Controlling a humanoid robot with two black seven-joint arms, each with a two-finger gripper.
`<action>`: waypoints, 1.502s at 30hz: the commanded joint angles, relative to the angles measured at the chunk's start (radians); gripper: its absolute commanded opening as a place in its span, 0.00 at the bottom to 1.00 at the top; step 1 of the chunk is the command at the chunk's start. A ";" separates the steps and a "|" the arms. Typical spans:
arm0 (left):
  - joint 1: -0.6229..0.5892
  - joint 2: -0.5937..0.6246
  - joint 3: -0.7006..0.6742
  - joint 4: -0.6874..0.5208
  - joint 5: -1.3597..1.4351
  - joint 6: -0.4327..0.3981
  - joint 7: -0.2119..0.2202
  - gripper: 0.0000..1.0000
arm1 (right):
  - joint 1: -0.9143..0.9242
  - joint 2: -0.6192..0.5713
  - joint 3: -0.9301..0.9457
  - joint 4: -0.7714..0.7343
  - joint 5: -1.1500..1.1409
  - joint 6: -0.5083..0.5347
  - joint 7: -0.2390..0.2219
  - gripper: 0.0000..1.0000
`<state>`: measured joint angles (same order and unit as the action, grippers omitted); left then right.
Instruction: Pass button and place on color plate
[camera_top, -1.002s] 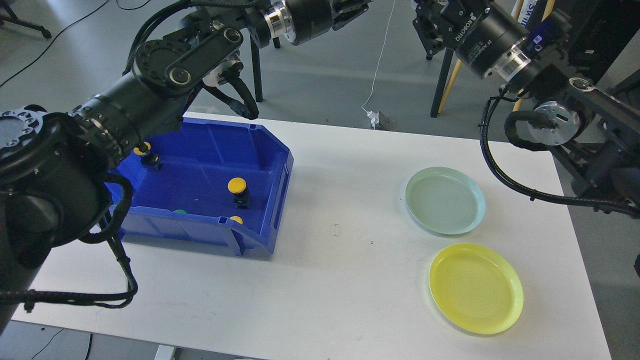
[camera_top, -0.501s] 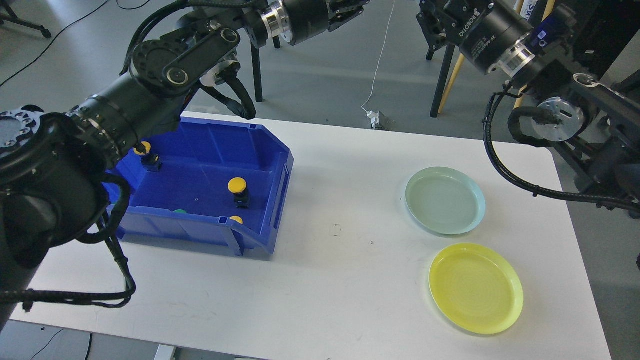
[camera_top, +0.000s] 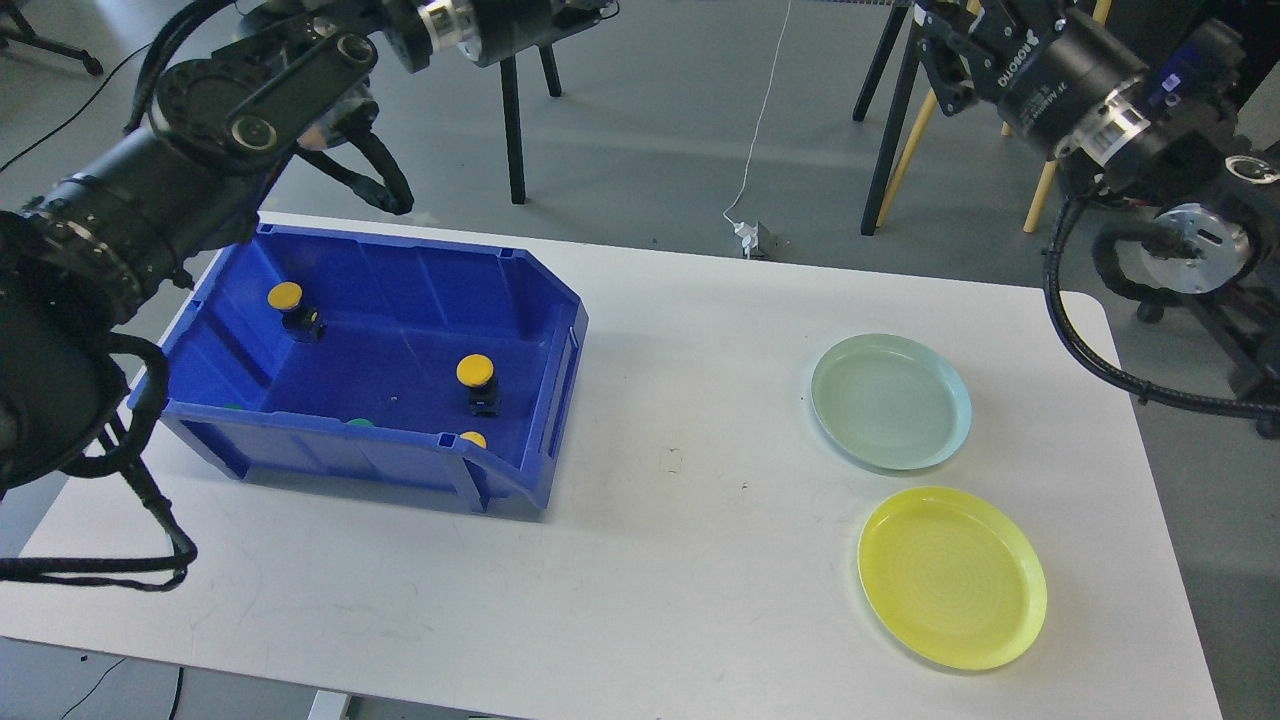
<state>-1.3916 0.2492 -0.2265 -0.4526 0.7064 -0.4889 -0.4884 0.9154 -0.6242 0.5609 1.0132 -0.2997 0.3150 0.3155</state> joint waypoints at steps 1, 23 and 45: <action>-0.003 0.054 -0.013 0.000 0.004 0.000 0.000 0.98 | -0.096 -0.035 -0.096 -0.002 -0.001 0.001 0.004 0.14; -0.029 0.058 -0.016 -0.003 -0.001 0.000 0.000 0.98 | -0.233 0.207 -0.360 -0.401 -0.021 -0.034 0.005 0.59; 0.032 0.320 0.131 -0.343 0.468 0.000 0.000 0.98 | -0.197 -0.103 -0.175 -0.249 -0.004 0.064 -0.012 0.86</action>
<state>-1.3699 0.4911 -0.1639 -0.6870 1.0462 -0.4884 -0.4888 0.7137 -0.6710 0.3141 0.7559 -0.3060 0.3576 0.3138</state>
